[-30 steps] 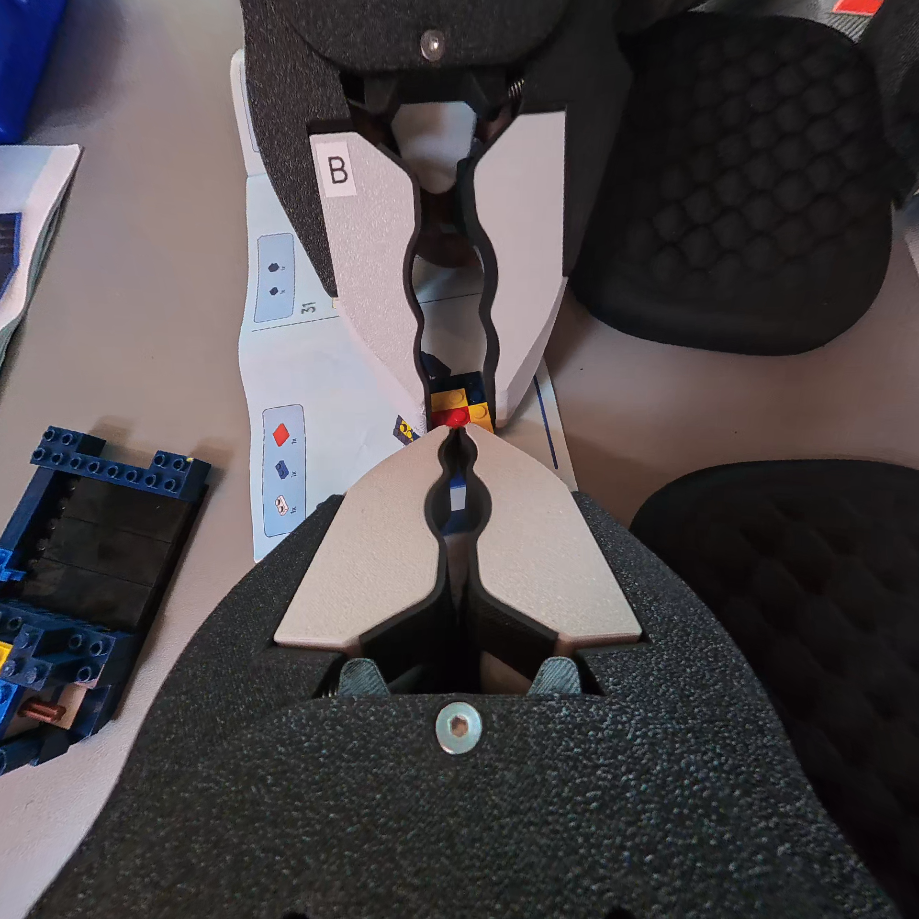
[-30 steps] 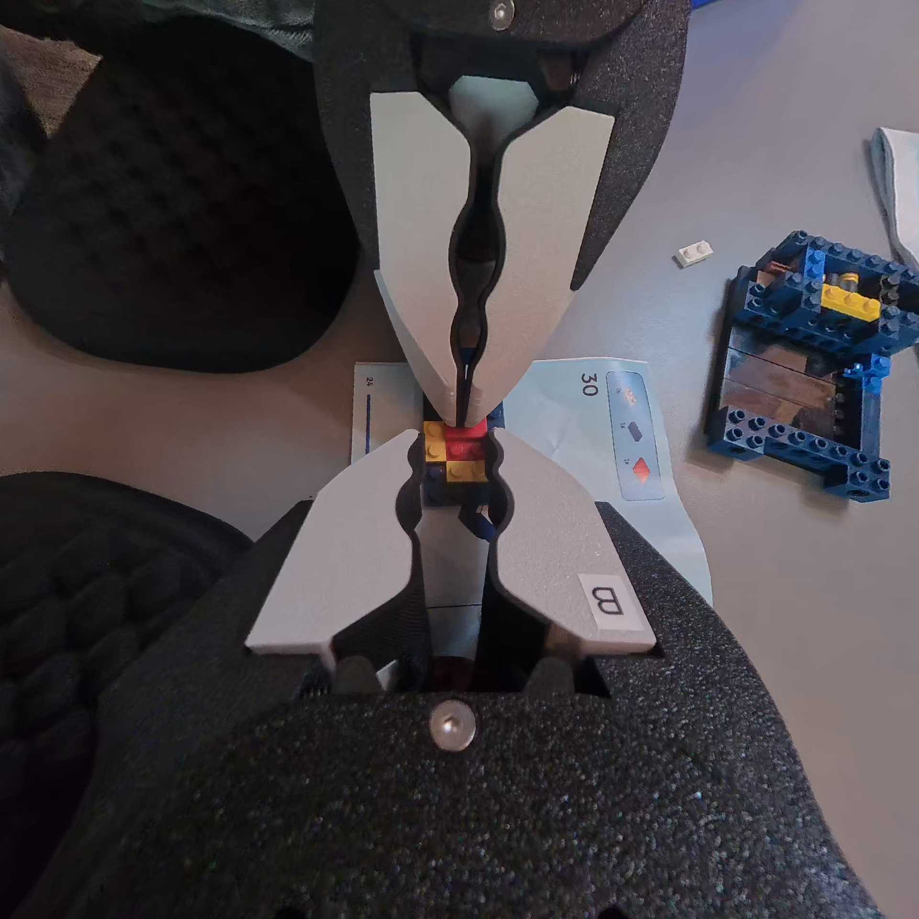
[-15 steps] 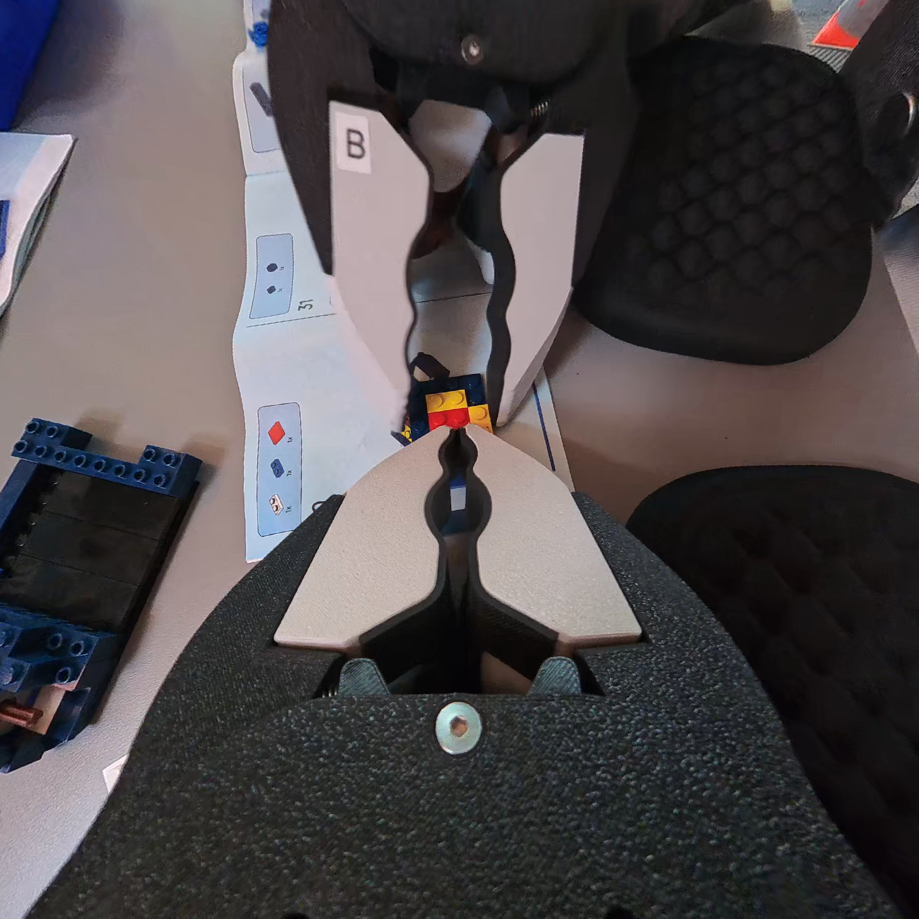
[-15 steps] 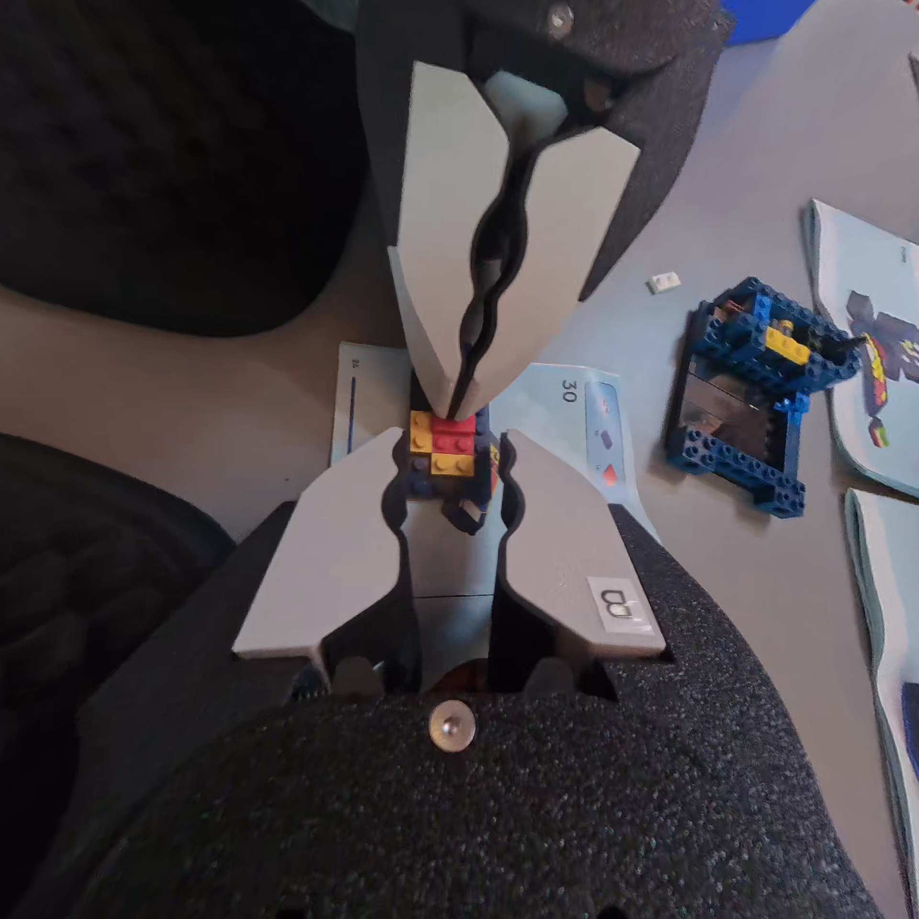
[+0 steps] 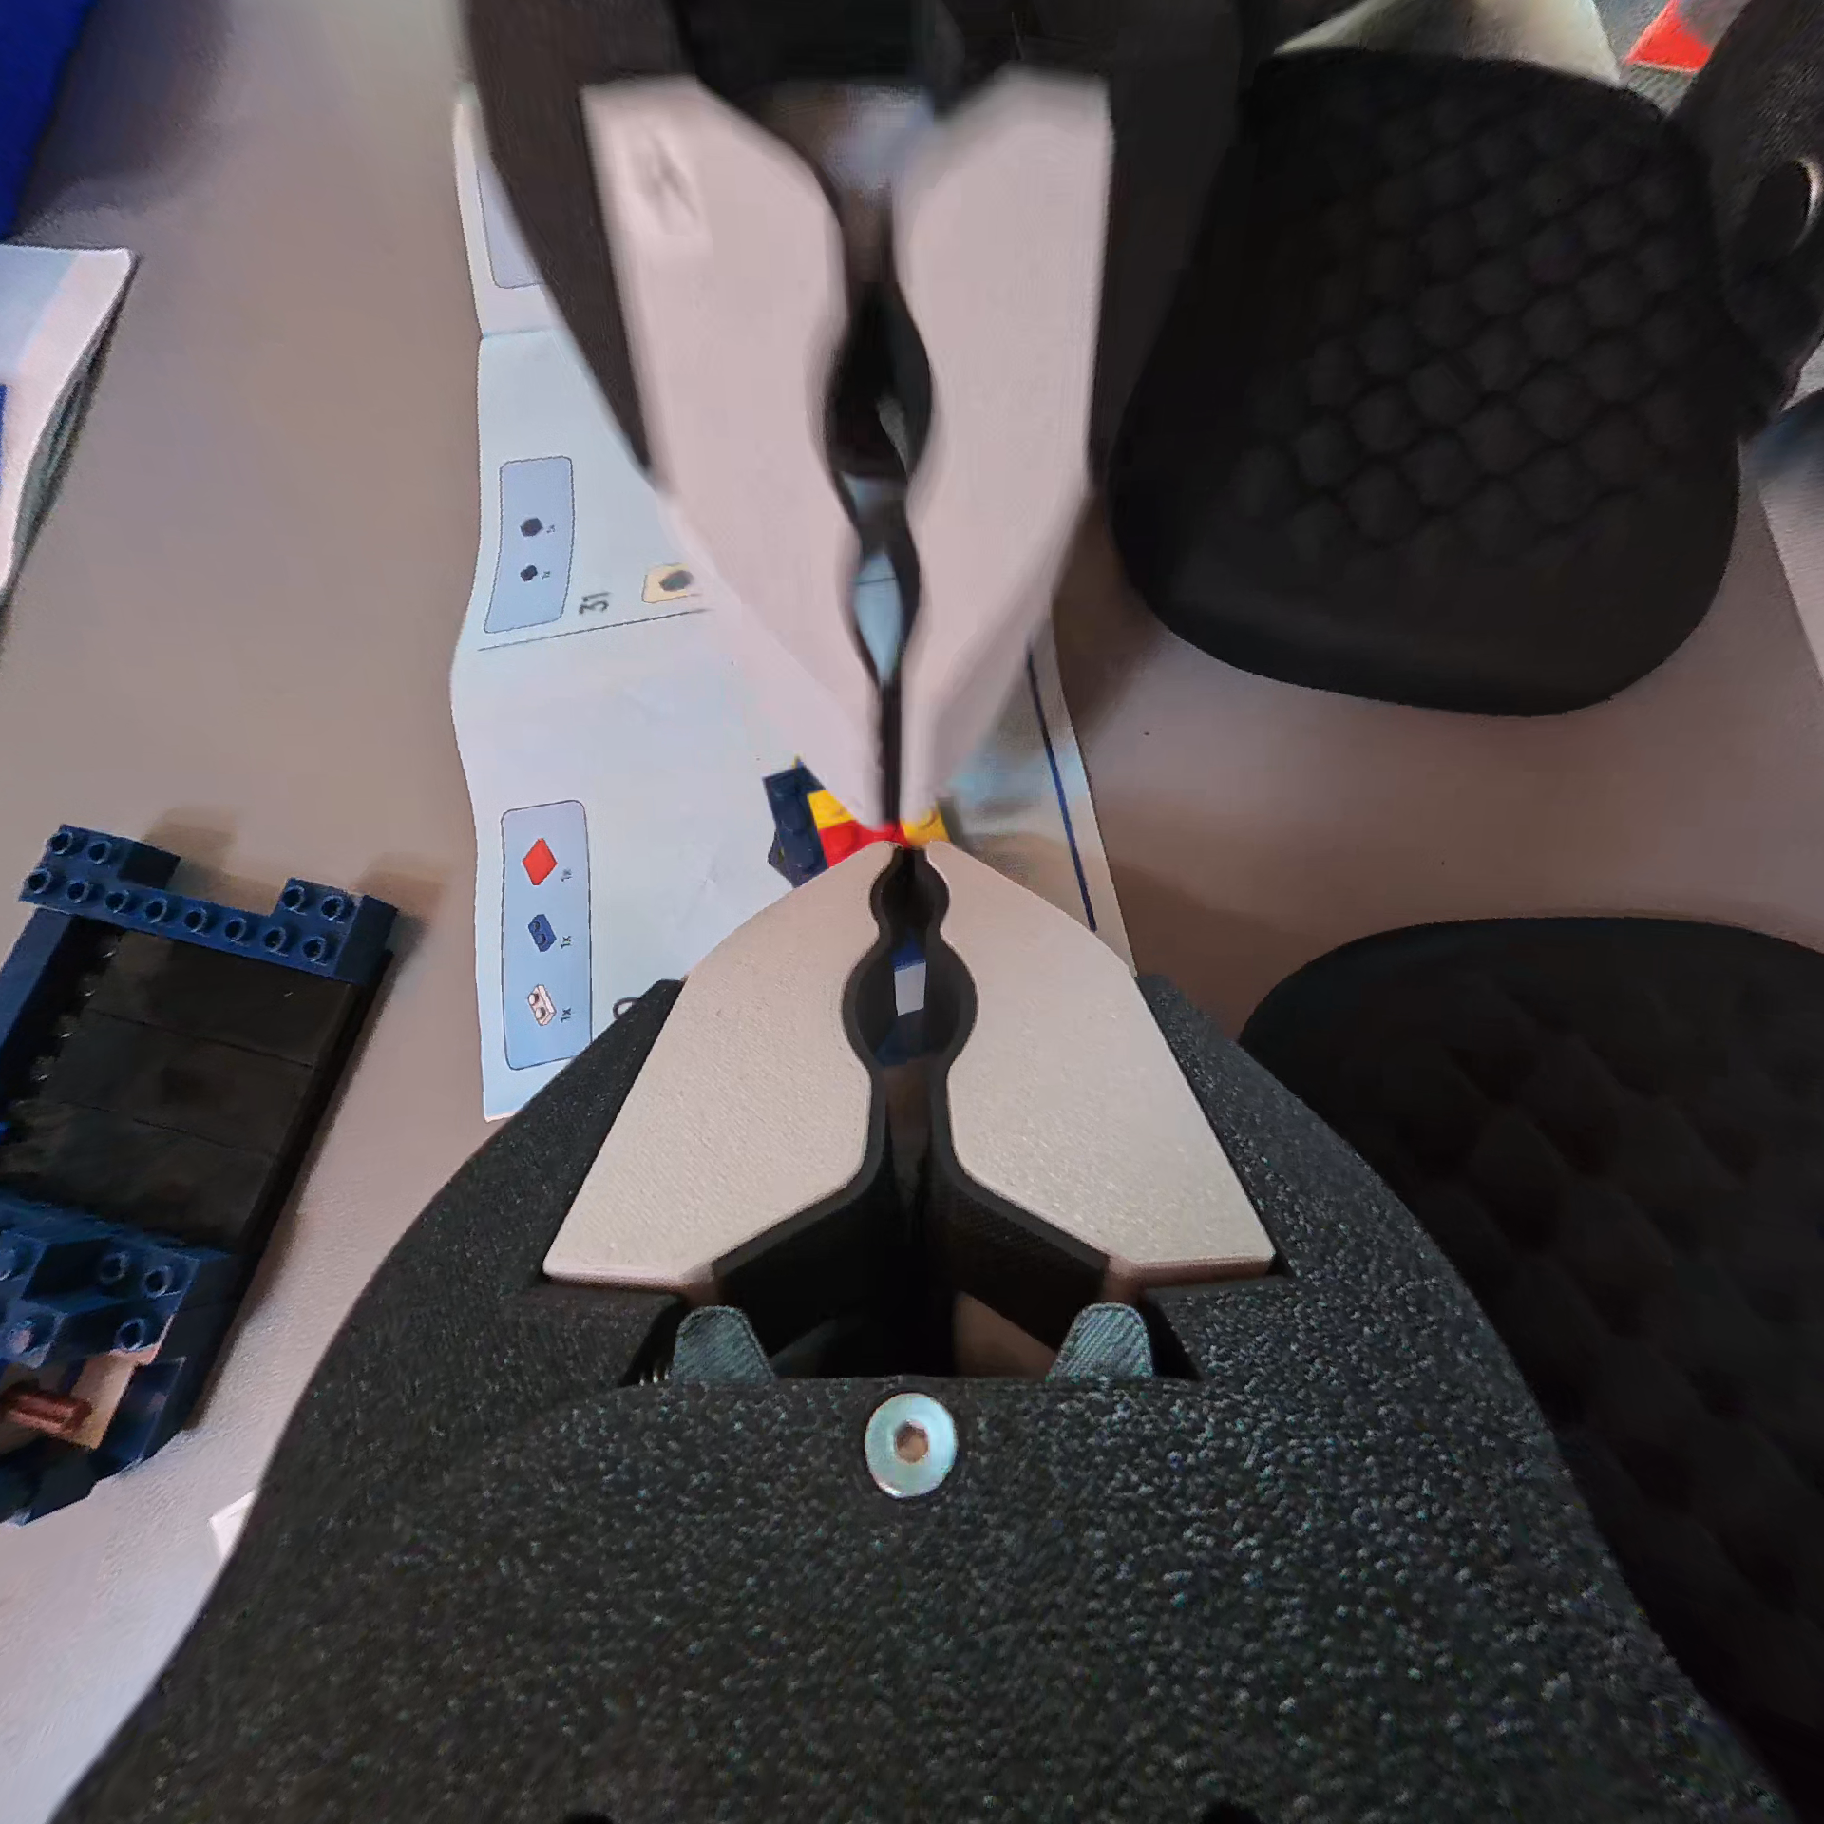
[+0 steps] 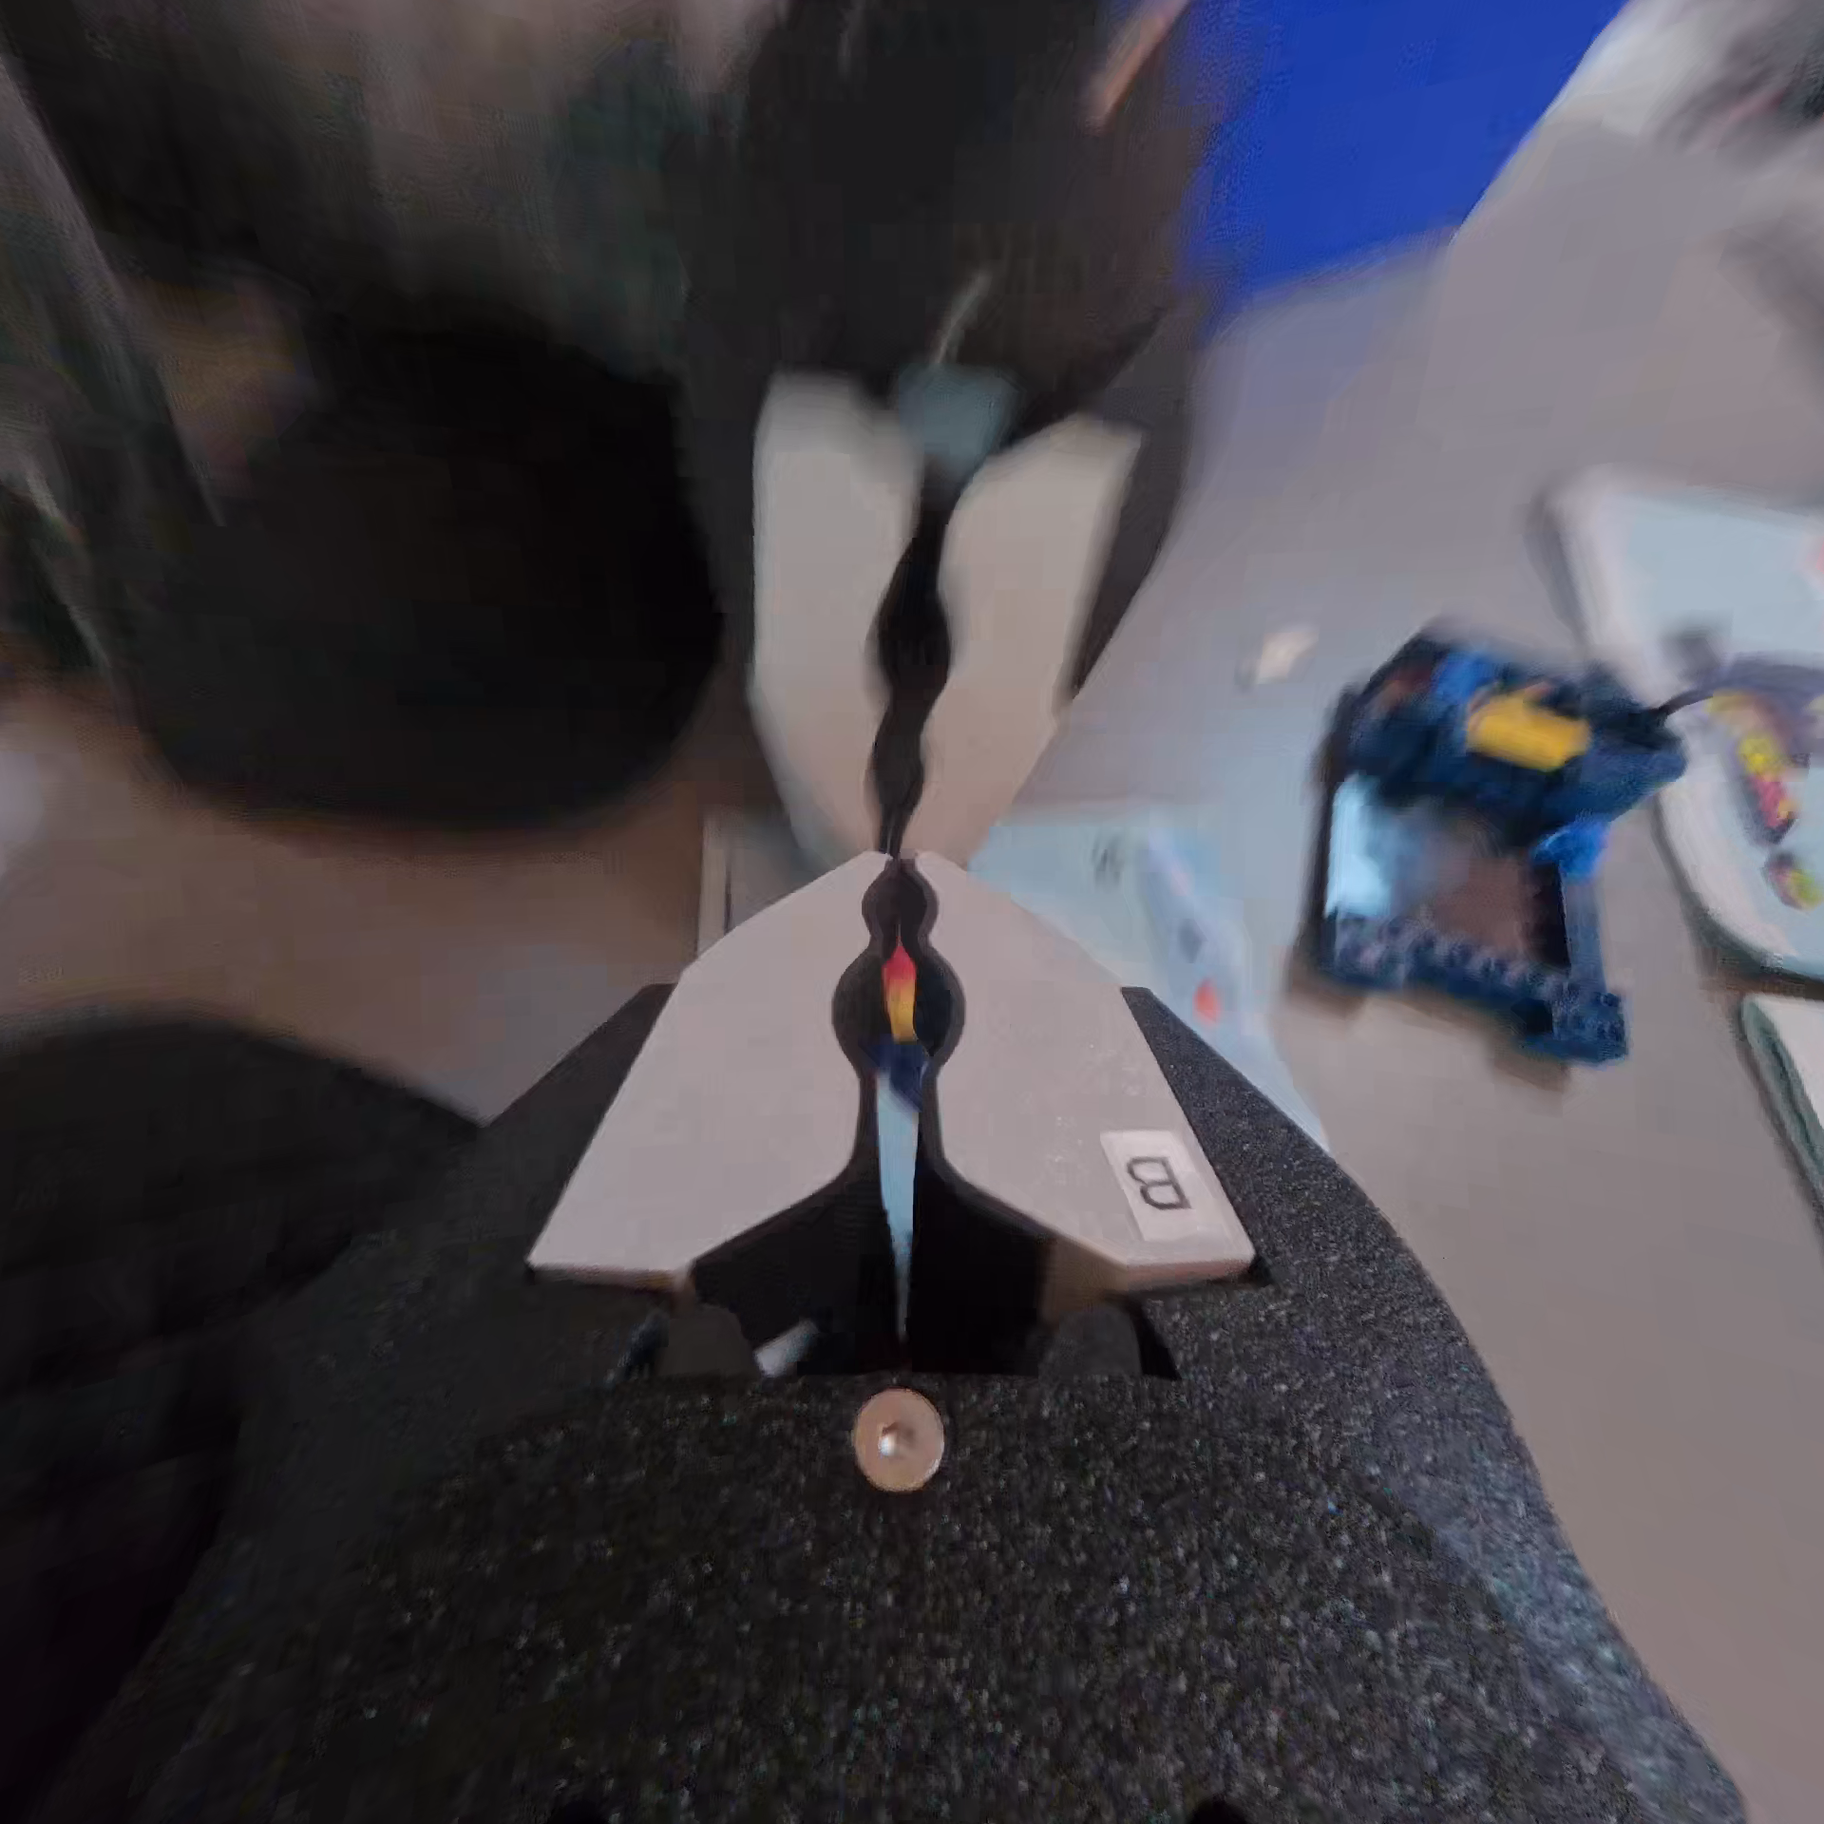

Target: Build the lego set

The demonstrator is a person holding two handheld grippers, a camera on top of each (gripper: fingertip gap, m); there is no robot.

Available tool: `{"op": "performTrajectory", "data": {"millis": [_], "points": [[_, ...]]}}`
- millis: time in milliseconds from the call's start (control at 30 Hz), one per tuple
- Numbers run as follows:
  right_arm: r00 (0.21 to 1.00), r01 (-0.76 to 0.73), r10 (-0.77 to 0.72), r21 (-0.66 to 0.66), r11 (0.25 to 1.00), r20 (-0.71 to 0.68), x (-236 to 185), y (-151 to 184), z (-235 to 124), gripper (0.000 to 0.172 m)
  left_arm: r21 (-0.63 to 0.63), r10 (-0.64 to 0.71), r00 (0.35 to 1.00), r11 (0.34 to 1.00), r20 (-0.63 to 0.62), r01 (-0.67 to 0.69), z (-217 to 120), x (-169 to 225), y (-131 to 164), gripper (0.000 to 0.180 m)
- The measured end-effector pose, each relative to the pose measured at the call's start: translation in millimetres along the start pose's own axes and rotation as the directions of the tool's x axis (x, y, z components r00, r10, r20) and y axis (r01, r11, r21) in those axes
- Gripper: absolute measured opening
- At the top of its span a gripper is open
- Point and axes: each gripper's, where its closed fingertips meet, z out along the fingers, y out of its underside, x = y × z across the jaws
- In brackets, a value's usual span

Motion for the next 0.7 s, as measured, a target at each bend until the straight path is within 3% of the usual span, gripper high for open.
{"op": "performTrajectory", "data": {"millis": [33, 133, 233, 367, 433, 500, 700], "points": [[0.989, -0.145, 0.139, 0.158, 0.977, 0.050, 8, -21, -10, 0.000, -0.005, 0.011, 1.000, 1.000, 0.006, -0.011, 0, 0, 0, 0.001], [0.999, -0.035, 0.035, -0.018, 0.999, 0.003, 12, 13, -8, 0.000, 0.011, 0.004, 1.000, 1.000, 0.006, -0.004, 0, 0, 0, 0.001], [0.999, 0.029, -0.027, -0.072, 0.997, 0.022, 2, 18, -5, 0.013, 0.012, -0.006, 1.000, 1.000, 0.002, 0.006, 0, 0, 0, 0.001], [0.982, 0.187, -0.190, -0.185, 0.965, 0.000, -6, 29, 1, 0.015, 0.004, -0.021, 1.000, 1.000, 0.012, 0.021, 0, 0, -1, 0.000], [0.971, 0.229, -0.238, -0.217, 0.949, -0.016, -6, 32, 6, 0.026, 0.004, -0.019, 1.000, 1.000, 0.012, 0.019, 0, 0, -1, 0.000], [0.965, 0.250, -0.263, -0.241, 0.938, -0.022, -3, 31, 9, 0.033, 0.010, -0.030, 1.000, 0.999, 0.004, 0.030, 0, 0, -1, 0.000], [0.974, 0.218, -0.193, -0.271, 0.938, 0.116, -1, 34, 12, 0.025, 0.022, -0.038, 0.999, 0.999, -0.007, 0.038, 0, 0, -1, 0.000]]}}
